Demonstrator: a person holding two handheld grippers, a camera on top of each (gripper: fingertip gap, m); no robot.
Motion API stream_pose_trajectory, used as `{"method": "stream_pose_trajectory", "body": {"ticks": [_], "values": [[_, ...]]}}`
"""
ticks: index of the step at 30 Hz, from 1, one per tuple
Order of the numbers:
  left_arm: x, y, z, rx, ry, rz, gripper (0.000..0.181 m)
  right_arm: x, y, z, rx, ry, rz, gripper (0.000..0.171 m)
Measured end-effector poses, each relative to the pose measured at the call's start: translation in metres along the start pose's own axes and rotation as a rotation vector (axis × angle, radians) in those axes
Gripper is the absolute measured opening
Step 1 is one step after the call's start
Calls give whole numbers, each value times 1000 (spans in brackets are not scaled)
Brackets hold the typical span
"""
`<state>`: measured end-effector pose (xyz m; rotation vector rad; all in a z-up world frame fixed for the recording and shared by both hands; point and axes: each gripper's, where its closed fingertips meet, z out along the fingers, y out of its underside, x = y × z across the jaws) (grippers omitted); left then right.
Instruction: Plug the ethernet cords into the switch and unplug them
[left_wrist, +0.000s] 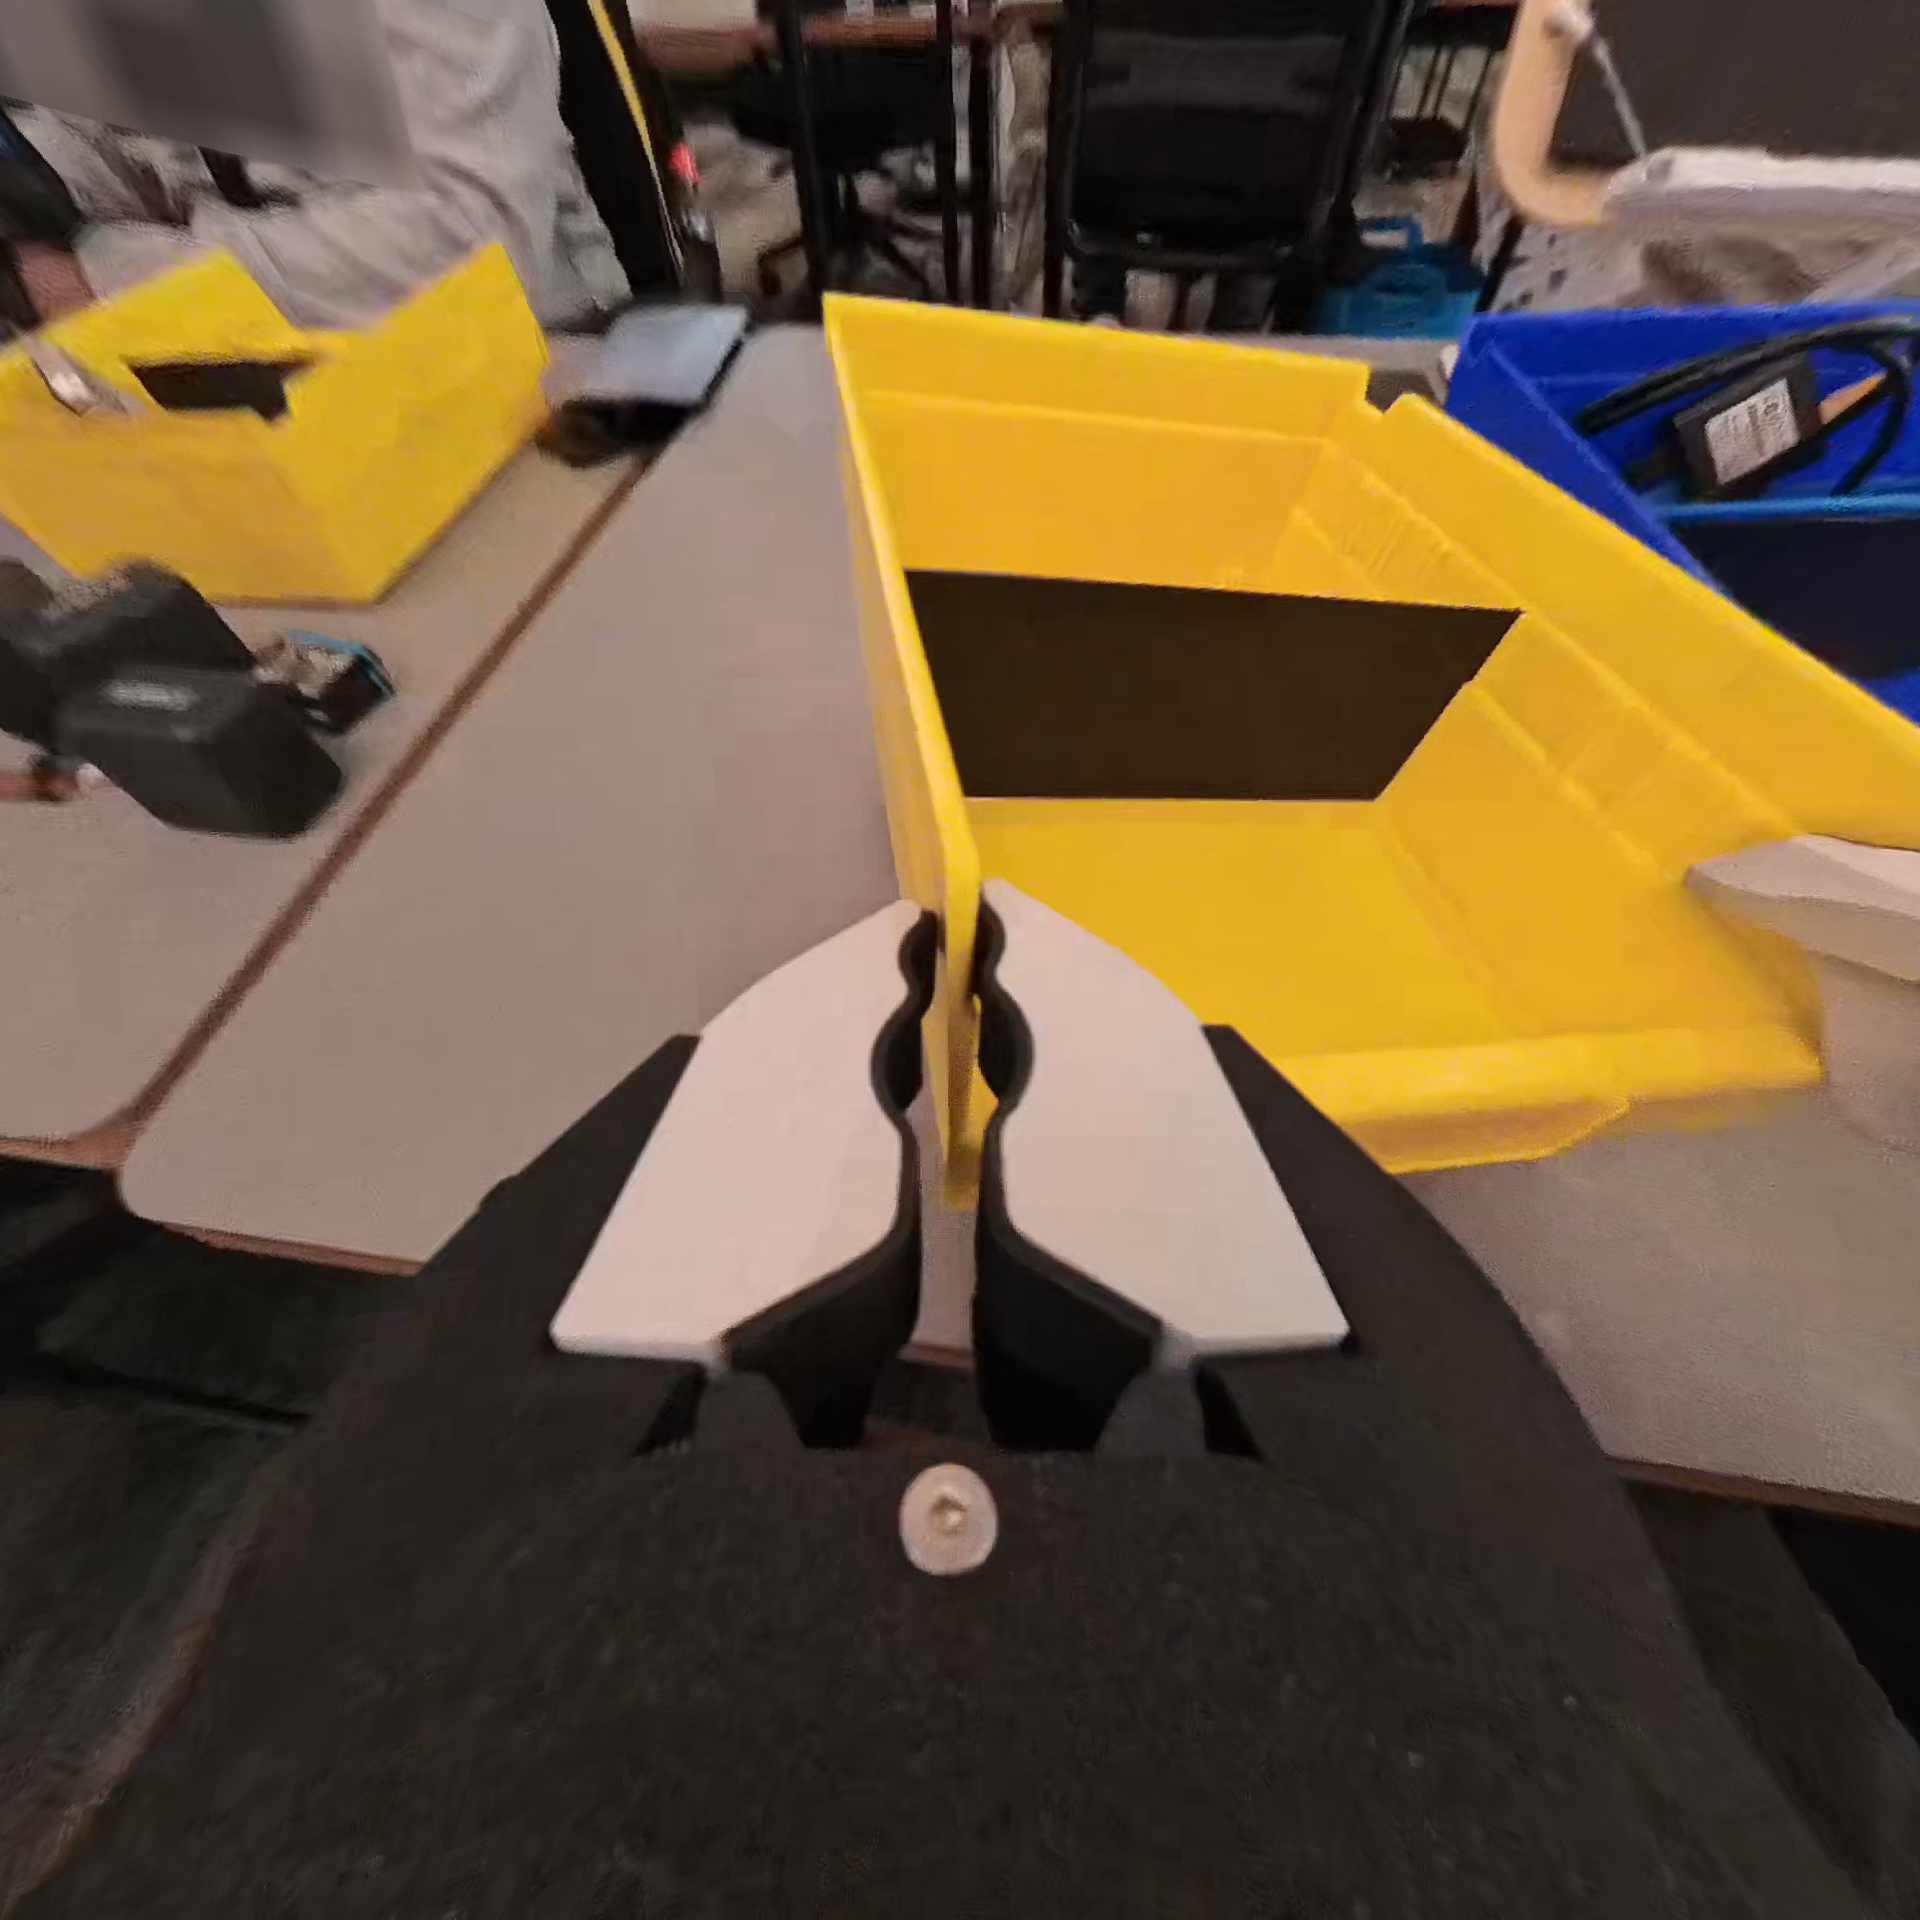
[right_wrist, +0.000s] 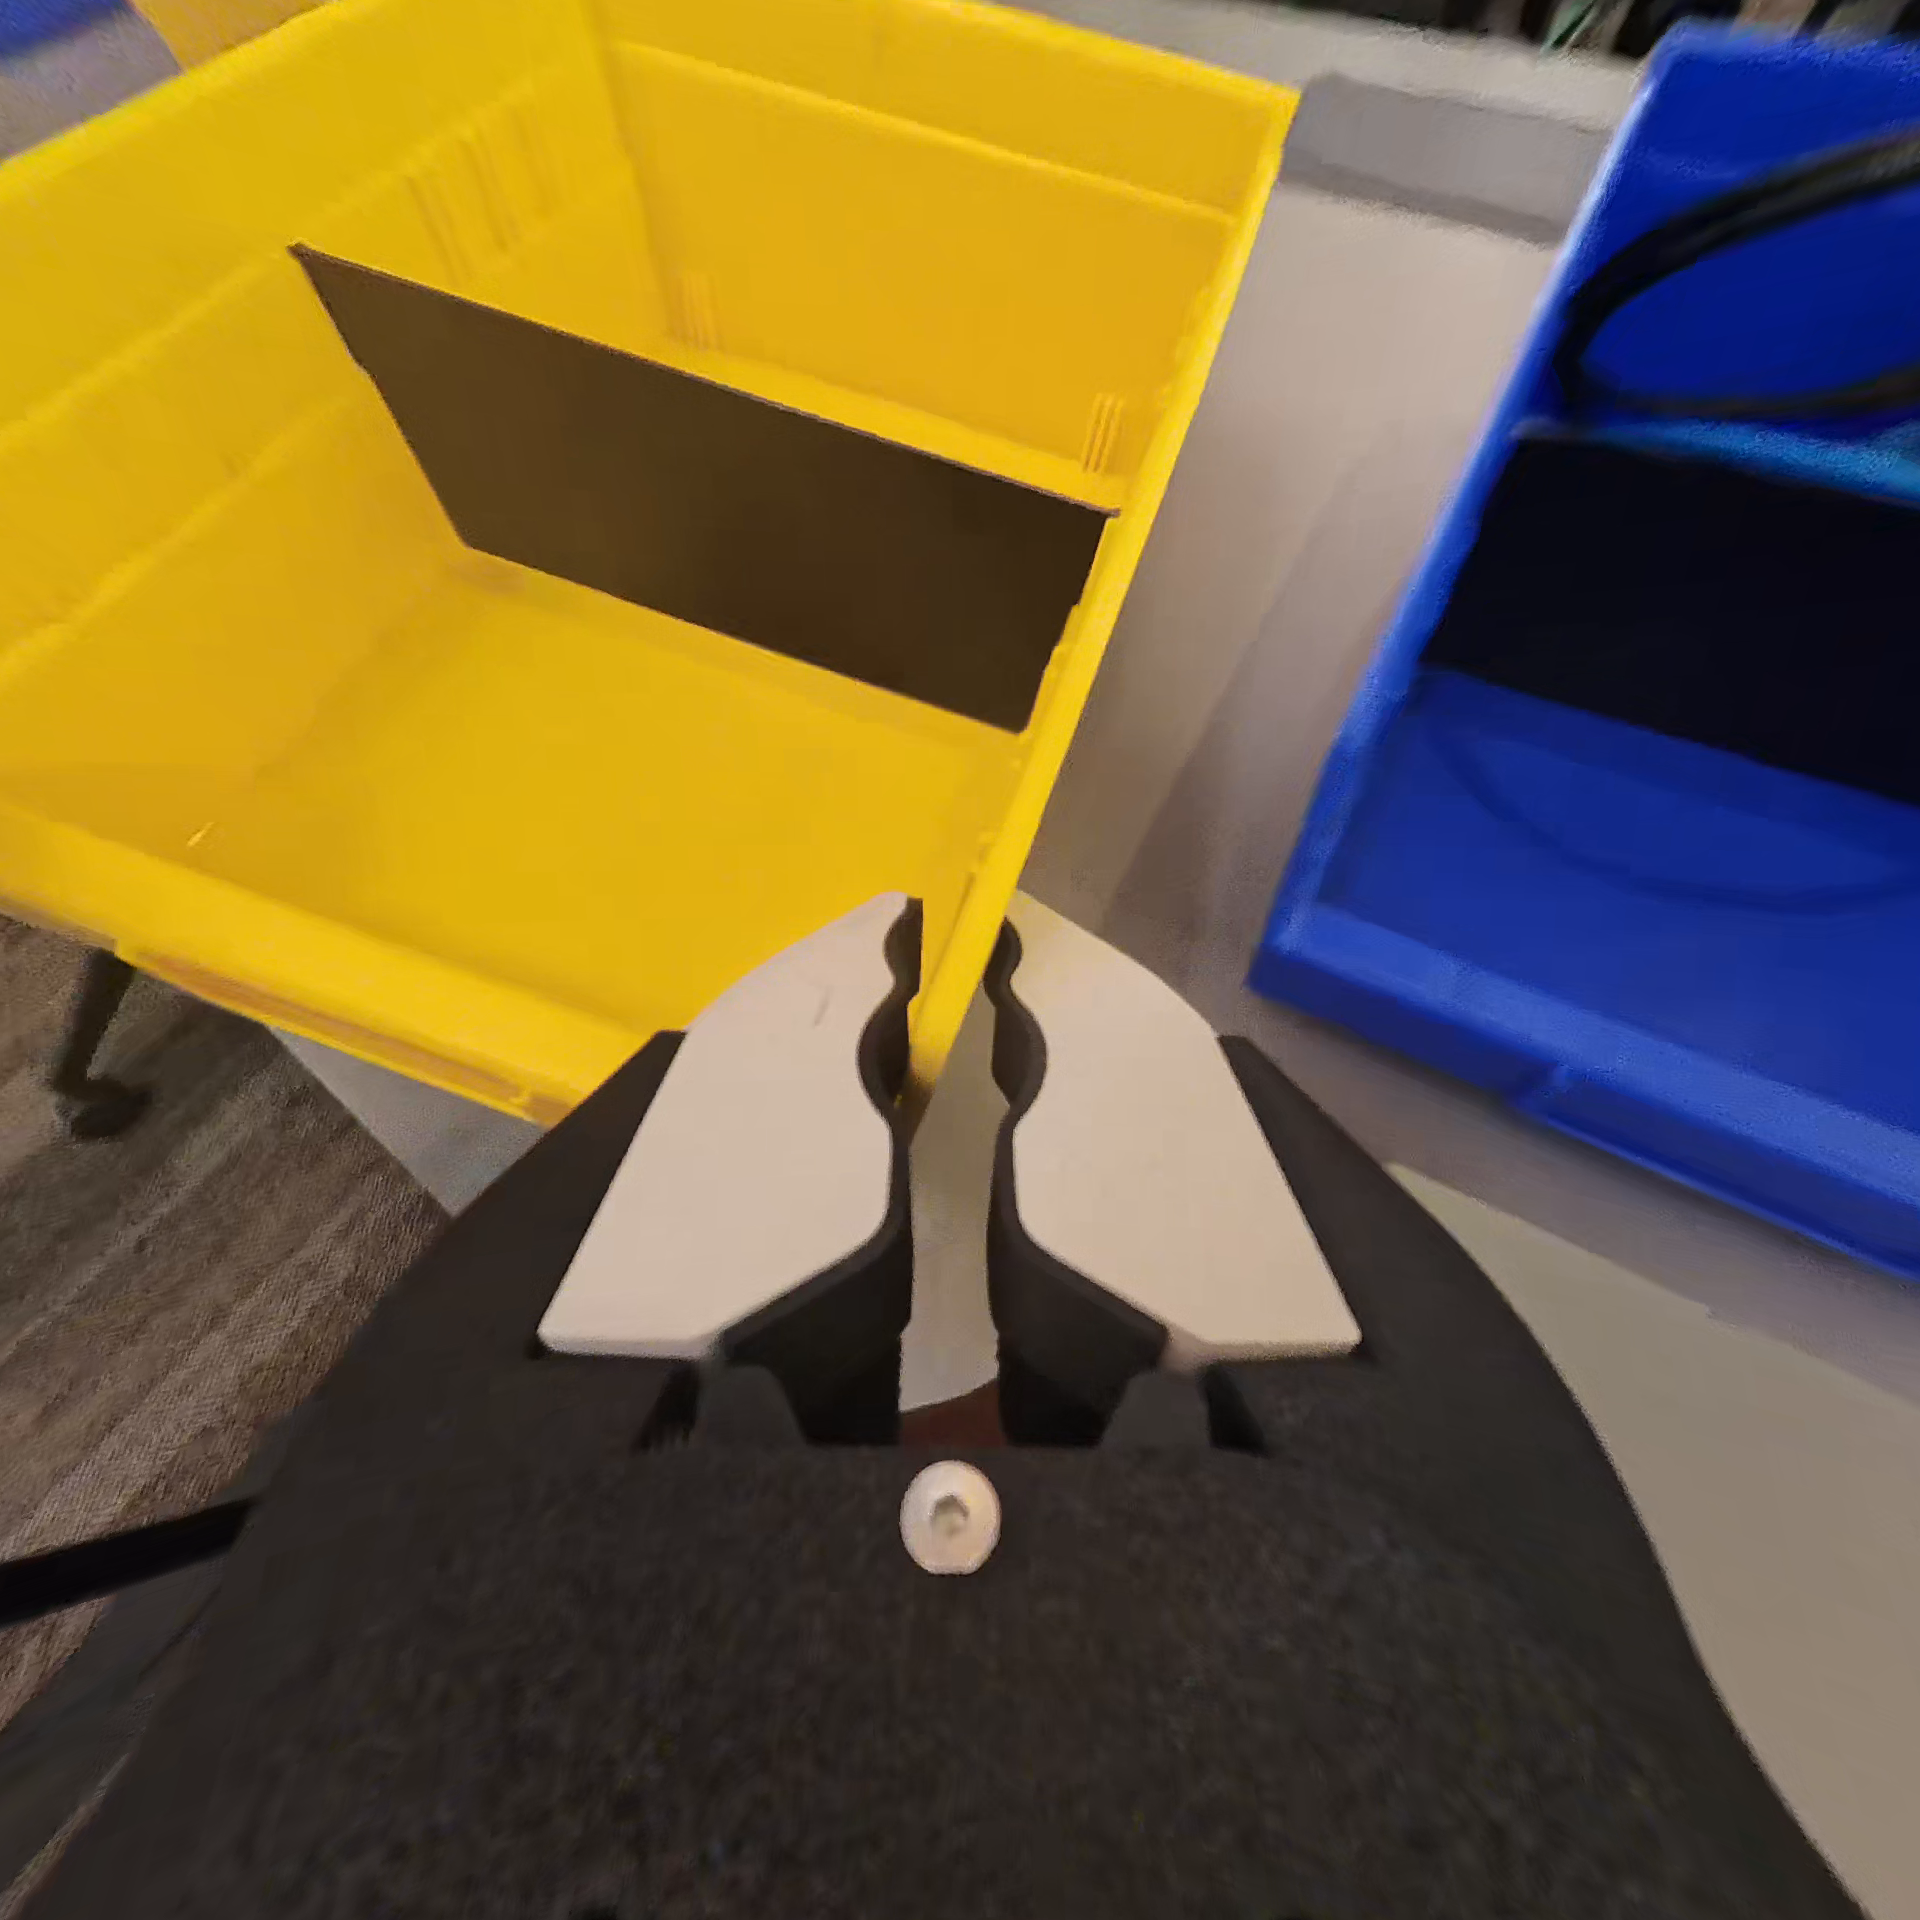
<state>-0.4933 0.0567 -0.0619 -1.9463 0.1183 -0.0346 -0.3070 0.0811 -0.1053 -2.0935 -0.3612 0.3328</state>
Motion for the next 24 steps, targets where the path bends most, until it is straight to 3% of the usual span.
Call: {"method": "stream_pose_trajectory", "body": {"ticks": [4, 7, 10, 13, 16, 19, 22, 24], "values": [[38, -76, -25, 202, -40, 107, 4, 34, -58, -46, 161, 75, -35, 8], [92, -130, -27, 282, 8, 187, 4, 87, -103, -94, 265, 151, -59, 9], [173, -166, -5, 306, 67, 274, 5, 168, -124, -142, 269, 298, -78, 8], [283, -178, 21, 306, 236, 252, 5, 271, -113, -186, 198, 451, -37, 7], [398, -162, 50, 273, 358, 266, 5, 373, -66, -225, 32, 619, -52, 8], [495, -108, 81, 191, 454, 263, 5, 455, -1, -248, -95, 673, 37, 7], [546, -50, 97, 107, 478, 260, 6, 501, 57, -245, -198, 670, 88, 6], [561, -29, 101, 92, 485, 278, 7, 520, 75, -236, -204, 664, 89, 7]]}}
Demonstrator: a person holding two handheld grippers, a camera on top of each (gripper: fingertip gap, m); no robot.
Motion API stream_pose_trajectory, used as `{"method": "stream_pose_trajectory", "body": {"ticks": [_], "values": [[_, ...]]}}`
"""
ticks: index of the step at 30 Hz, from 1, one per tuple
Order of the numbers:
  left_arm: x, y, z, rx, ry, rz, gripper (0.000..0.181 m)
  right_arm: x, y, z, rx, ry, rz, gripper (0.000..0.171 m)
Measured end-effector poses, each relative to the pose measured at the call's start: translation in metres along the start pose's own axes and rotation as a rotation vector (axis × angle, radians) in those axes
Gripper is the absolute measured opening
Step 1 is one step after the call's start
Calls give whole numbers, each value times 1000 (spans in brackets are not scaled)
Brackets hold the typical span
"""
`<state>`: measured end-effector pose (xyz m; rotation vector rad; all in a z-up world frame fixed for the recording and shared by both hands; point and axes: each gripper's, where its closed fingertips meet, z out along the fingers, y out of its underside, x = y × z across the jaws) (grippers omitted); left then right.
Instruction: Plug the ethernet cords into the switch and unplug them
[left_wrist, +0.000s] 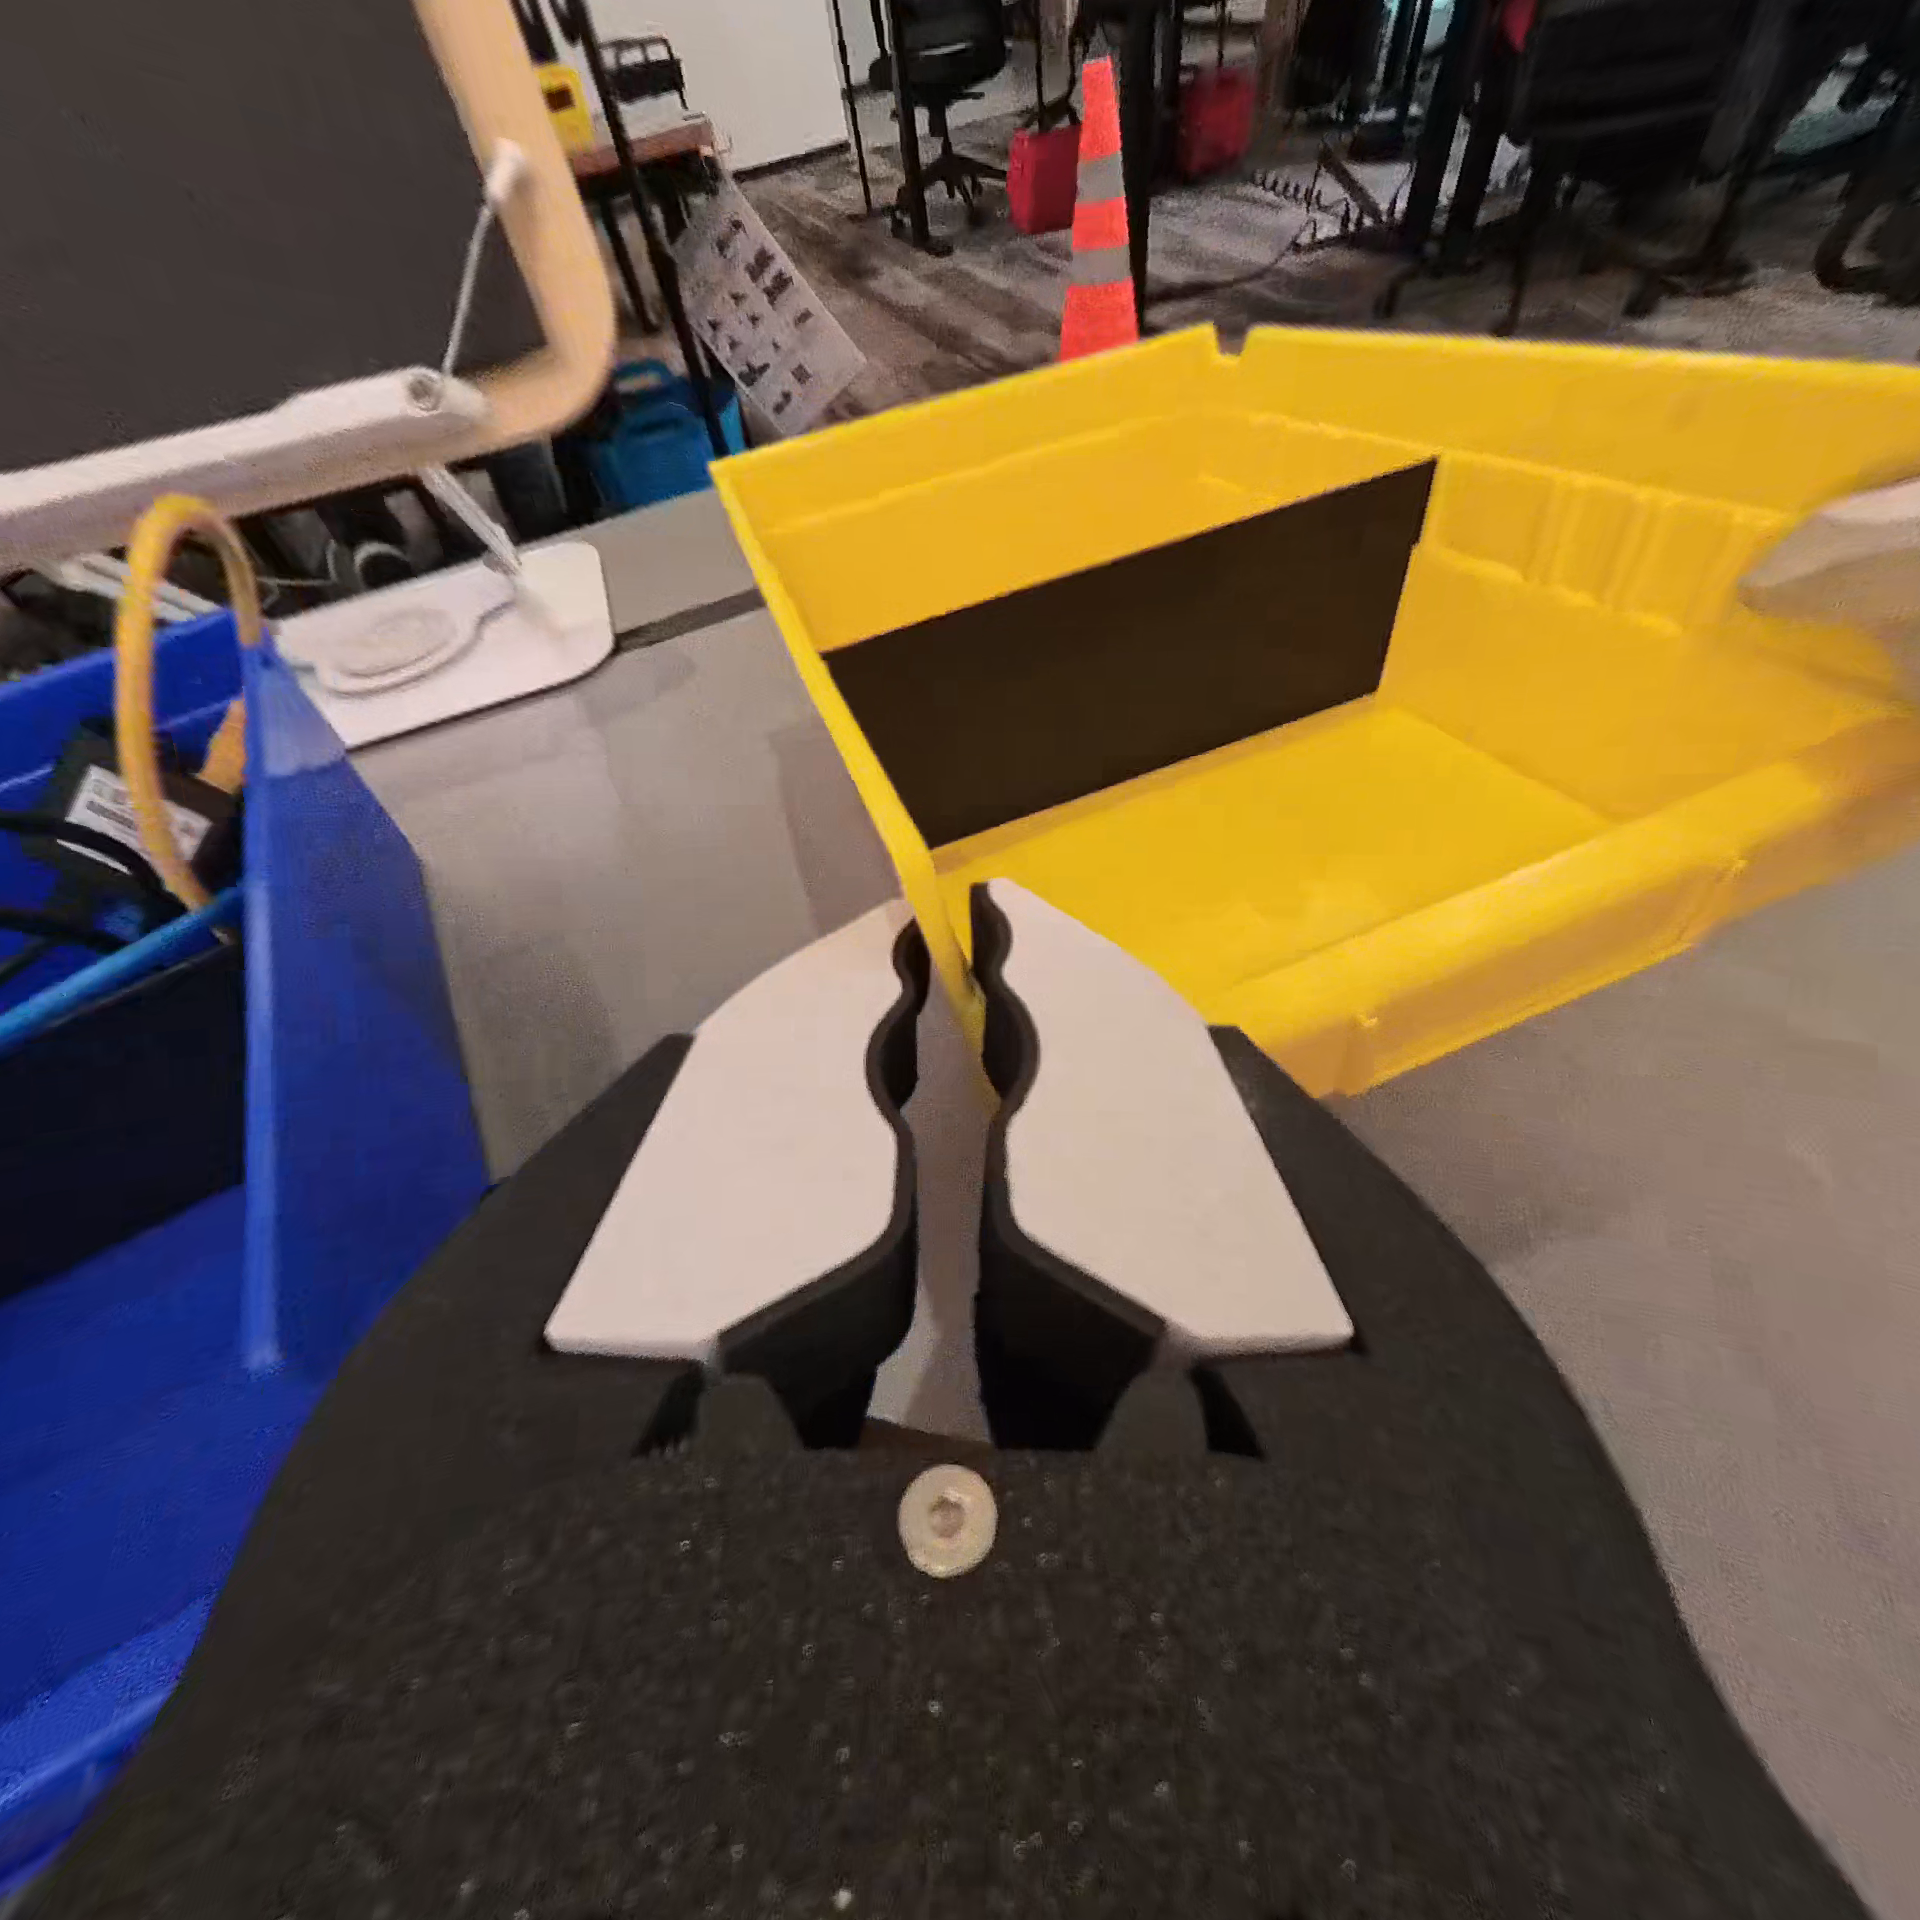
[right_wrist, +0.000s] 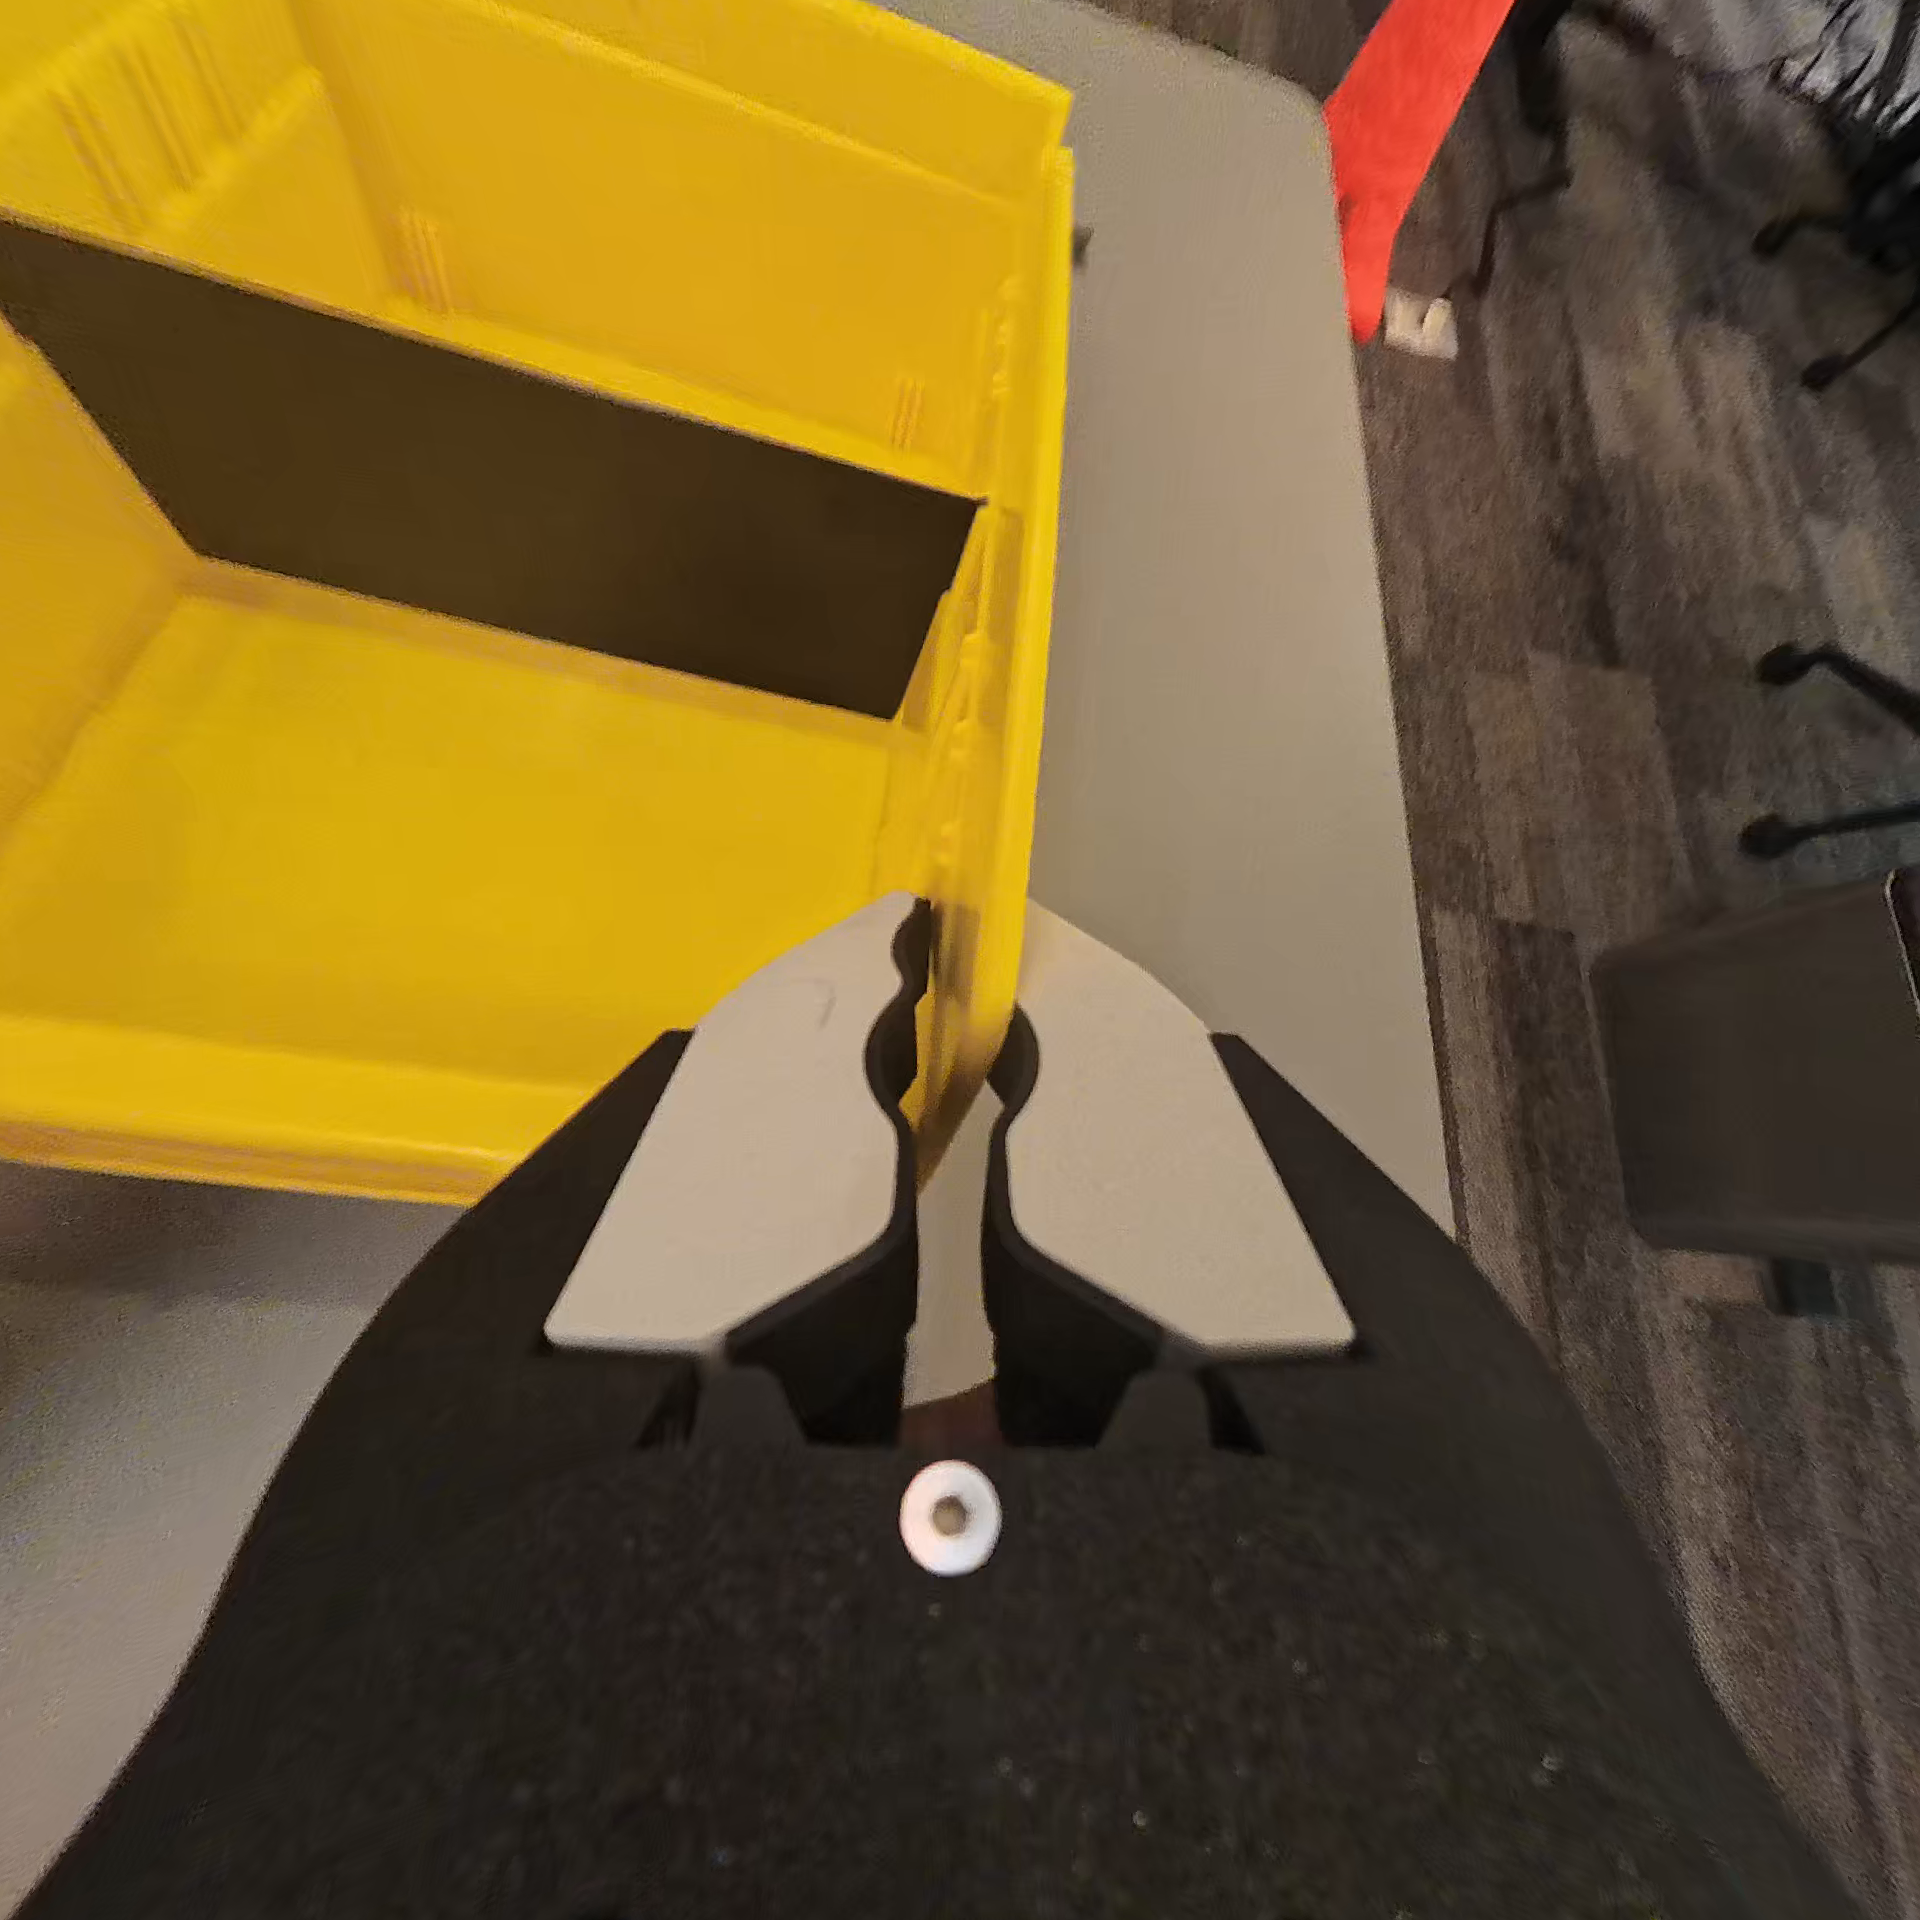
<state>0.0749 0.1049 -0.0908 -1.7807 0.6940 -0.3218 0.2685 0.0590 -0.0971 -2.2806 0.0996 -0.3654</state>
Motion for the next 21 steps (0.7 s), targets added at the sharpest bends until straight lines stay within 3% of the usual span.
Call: {"method": "stream_pose_trajectory", "body": {"ticks": [3, 7, 11, 14, 16, 18, 21], "values": [[13, 10, 10, -31, 33, -12, 10, 7, 4, 20, 10, -63, 108, 5], [35, 30, 24, -152, 152, -50, 13, 17, 33, 46, -113, -48, 172, 7], [40, 30, 23, -190, 201, -57, 15, 21, 31, 44, -105, -54, 224, 6], [43, 26, -3, -216, 370, -139, 47, 40, 33, 24, -137, 34, 188, 36], [25, 17, -39, -159, 454, -191, 48, 56, 18, -5, -104, 128, 117, 51], [-16, 14, -76, -88, 430, -206, 48, 52, -12, -38, -5, 161, 77, 48], [-113, 24, -121, -21, 223, -190, 51, -15, -66, -75, 179, -18, 55, 47]]}}
